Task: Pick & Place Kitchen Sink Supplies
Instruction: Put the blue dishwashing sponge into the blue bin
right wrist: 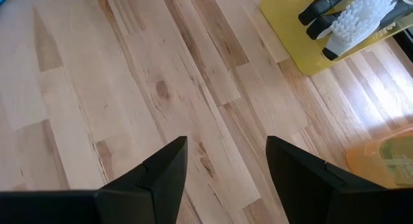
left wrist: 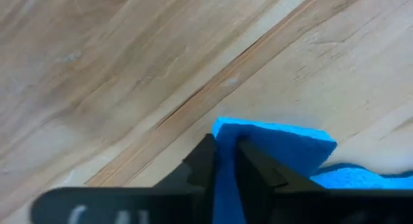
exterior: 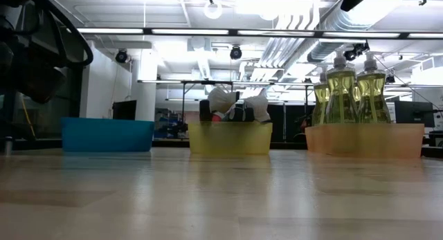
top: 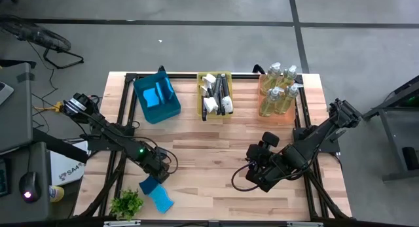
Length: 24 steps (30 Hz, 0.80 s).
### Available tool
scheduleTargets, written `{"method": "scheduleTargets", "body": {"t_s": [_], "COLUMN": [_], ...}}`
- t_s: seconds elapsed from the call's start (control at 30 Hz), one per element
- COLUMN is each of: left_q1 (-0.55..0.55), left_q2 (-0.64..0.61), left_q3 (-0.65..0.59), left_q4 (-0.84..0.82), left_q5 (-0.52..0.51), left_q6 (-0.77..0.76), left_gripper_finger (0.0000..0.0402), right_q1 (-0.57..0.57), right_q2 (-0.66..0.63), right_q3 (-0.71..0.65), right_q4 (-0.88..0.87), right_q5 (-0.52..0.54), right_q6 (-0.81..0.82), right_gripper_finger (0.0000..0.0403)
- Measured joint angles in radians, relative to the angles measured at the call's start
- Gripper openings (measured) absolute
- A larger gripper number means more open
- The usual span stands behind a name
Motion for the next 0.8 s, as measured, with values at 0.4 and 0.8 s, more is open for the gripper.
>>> {"method": "scheduleTargets", "body": {"t_s": [0.4, 0.8], "left_q1": [0.0, 0.001], "left_q2": [-0.003, -0.013], "left_q3": [0.033, 0.184], "left_q4": [-0.025, -0.204], "left_q5": [-0.003, -0.202], "left_q6": [0.011, 0.034], "left_gripper_finger": [0.0003, 0.0001], "right_q1": [0.0, 0.0], "right_q2": [0.0, 0.0], "right_q3": [0.0, 0.0], "right_q4": [0.0, 0.012], "right_q5": [0.0, 0.019], "right_q6": [-0.001, -0.001], "right_gripper_finger": [0.0204, 0.0204]}}
